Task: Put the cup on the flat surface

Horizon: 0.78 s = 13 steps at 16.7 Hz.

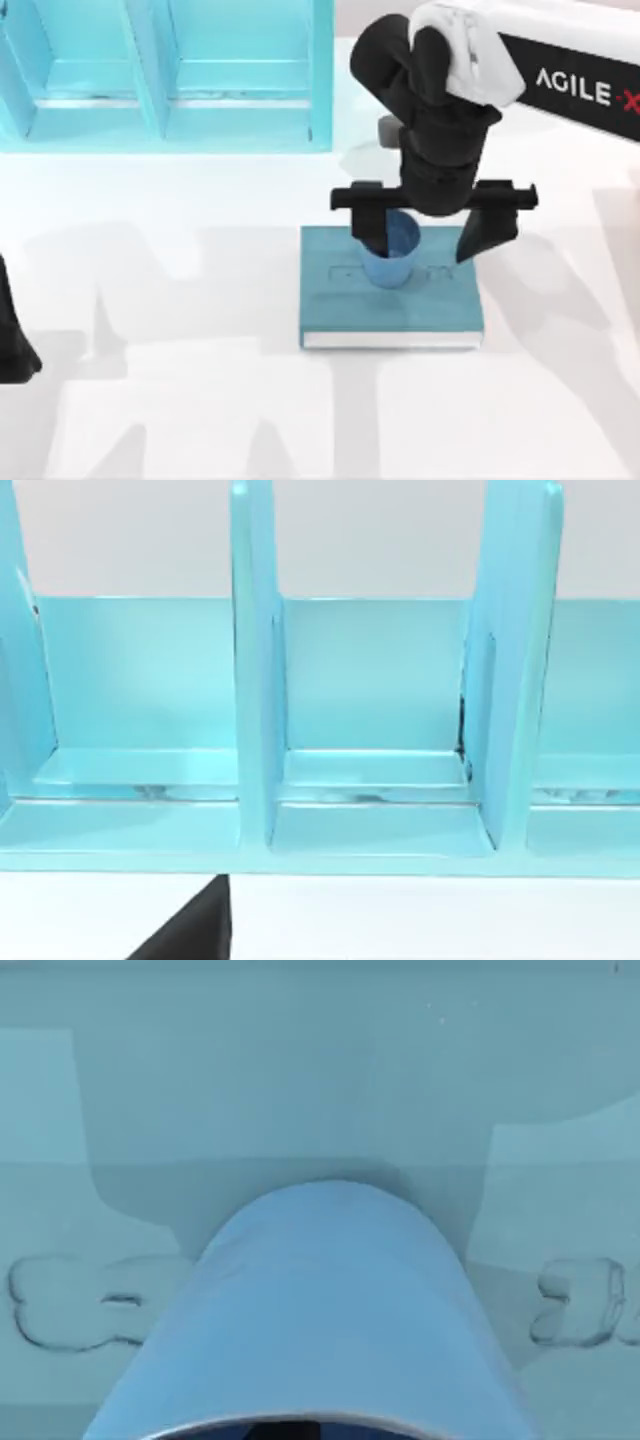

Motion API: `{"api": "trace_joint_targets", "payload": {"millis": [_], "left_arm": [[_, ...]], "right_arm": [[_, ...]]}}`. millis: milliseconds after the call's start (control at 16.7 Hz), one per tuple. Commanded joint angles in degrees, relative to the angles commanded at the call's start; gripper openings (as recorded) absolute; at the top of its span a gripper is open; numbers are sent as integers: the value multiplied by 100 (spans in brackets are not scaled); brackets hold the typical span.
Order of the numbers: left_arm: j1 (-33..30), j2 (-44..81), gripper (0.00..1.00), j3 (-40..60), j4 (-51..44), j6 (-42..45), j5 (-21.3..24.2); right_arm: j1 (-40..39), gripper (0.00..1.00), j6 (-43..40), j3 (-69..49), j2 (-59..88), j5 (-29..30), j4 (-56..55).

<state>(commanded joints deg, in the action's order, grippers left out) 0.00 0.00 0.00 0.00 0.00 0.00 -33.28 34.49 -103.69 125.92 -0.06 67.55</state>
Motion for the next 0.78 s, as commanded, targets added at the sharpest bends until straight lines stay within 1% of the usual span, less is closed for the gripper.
{"api": "trace_joint_targets", "payload": {"millis": [420, 480, 780], "left_arm": [[0, 0, 100, 0, 0, 0, 0], [0, 0, 100, 0, 0, 0, 0], [0, 0, 100, 0, 0, 0, 0]], "right_arm": [[0, 2, 0, 0, 0, 0, 0], [0, 0, 0, 0, 0, 0, 0], [0, 0, 0, 0, 0, 0, 0]]}}
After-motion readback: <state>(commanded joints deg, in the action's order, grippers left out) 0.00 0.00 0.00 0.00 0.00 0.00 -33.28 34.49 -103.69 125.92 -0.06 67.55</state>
